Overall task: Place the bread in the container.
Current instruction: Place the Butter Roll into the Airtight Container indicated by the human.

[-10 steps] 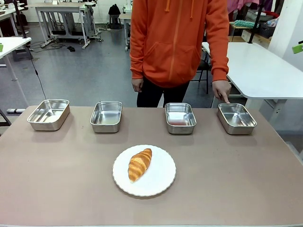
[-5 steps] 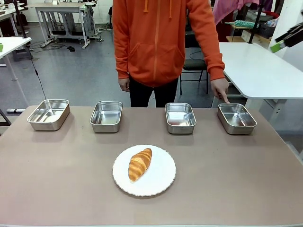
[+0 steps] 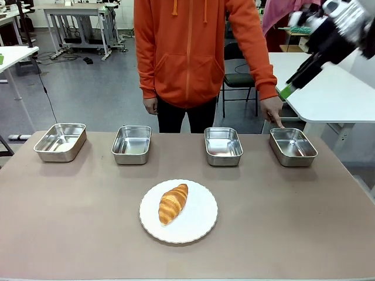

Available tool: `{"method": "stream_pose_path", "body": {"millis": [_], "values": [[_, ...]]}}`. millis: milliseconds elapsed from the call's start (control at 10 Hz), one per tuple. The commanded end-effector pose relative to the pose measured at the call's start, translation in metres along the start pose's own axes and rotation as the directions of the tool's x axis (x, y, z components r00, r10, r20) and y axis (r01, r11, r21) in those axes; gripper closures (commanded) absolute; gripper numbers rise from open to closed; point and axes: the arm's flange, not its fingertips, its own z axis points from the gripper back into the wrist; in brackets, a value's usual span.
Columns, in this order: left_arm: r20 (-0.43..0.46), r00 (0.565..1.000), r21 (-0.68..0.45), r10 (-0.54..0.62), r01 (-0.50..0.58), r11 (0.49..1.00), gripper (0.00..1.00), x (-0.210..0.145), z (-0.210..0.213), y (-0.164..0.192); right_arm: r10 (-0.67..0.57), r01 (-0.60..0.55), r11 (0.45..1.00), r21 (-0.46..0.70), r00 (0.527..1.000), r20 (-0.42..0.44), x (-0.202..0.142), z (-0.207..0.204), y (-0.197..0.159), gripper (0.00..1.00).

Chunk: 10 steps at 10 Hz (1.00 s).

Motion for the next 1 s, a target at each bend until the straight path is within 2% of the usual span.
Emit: {"method": "stream_pose_path", "body": {"millis": [0,100,200,300,500,600,700,800,900], "values": [[0.021,1.000,-0.009,-0.009,0.009,1.000,0.00,-0.001,0.002,-0.001,-0.100,0.096,0.994,-0.044,0.991,-0.085,0.005,-0.024,0.048,0.00],[0.021,1.000,-0.009,-0.009,0.009,1.000,0.00,-0.001,0.002,-0.001,-0.125,0.125,0.992,-0.003,0.987,-0.104,0.005,-0.031,0.056,0.00],[0.021,1.000,-0.009,-0.009,0.009,1.000,0.00,-0.001,0.002,-0.001,-0.110,0.133,0.978,0.162,0.983,-0.145,-0.006,-0.023,0.053,0.00],[0.021,1.000,-0.009,-0.009,0.009,1.000,0.00,-0.001,0.002,-0.001,-0.068,0.068,0.998,0.003,0.995,-0.077,0.007,-0.035,0.047,0.00],[0.021,1.000,-0.009,-0.009,0.009,1.000,0.00,-0.001,0.002,-0.001,-0.068,0.068,0.998,0.003,0.995,-0.077,0.007,-0.035,0.047,0.00],[0.021,1.000,-0.009,-0.009,0.009,1.000,0.00,-0.001,0.002,-0.001,-0.088,0.093,0.994,0.050,0.991,-0.103,0.002,-0.038,0.056,0.00],[0.021,1.000,-0.009,-0.009,0.009,1.000,0.00,-0.001,0.002,-0.001,-0.277,0.276,0.961,-0.025,0.953,-0.120,0.018,-0.050,0.086,0.00],[0.021,1.000,-0.009,-0.009,0.009,1.000,0.00,-0.001,0.002,-0.001,-0.406,0.400,0.913,-0.086,0.912,-0.066,0.036,-0.061,0.116,0.00],[0.021,1.000,-0.009,-0.009,0.009,1.000,0.00,-0.001,0.002,-0.001,-0.546,0.538,0.829,-0.152,0.837,-0.019,0.053,-0.076,0.136,0.00]]}}
